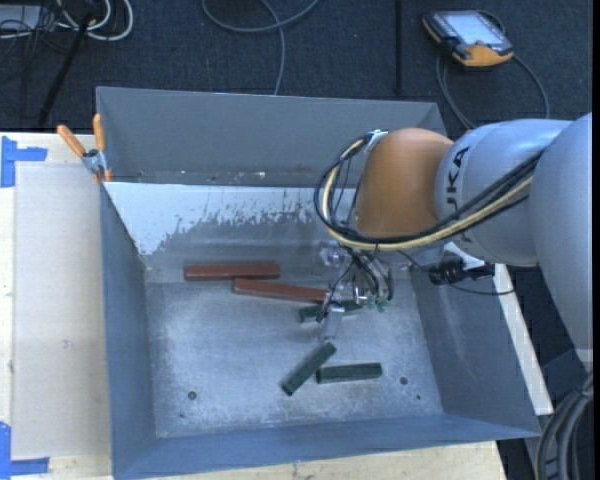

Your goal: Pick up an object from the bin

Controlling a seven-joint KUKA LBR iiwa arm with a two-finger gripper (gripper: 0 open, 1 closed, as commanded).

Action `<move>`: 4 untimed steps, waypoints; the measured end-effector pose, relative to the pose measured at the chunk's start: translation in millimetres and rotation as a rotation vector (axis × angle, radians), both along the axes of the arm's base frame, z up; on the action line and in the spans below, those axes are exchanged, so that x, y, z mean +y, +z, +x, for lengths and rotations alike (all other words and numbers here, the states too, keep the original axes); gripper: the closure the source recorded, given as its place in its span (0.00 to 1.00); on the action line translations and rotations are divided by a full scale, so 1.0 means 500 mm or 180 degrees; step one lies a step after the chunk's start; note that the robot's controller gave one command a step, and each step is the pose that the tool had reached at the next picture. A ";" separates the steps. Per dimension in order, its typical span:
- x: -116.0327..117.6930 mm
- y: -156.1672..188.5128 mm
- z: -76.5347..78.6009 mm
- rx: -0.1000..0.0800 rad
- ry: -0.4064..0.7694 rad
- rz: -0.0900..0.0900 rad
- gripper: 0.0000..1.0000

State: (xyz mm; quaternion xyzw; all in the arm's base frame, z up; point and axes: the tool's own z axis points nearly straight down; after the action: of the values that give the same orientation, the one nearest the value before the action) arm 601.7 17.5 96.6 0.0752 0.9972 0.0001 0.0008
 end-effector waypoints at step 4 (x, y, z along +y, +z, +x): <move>-0.023 -0.032 -0.007 0.0013 0.0729 0.0005 1.00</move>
Offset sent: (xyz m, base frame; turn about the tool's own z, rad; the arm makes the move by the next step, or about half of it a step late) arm 0.0000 0.0000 0.0000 0.0000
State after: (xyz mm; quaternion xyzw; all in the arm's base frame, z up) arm 598.2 5.9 80.7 -0.0392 0.9992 0.0009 -0.0014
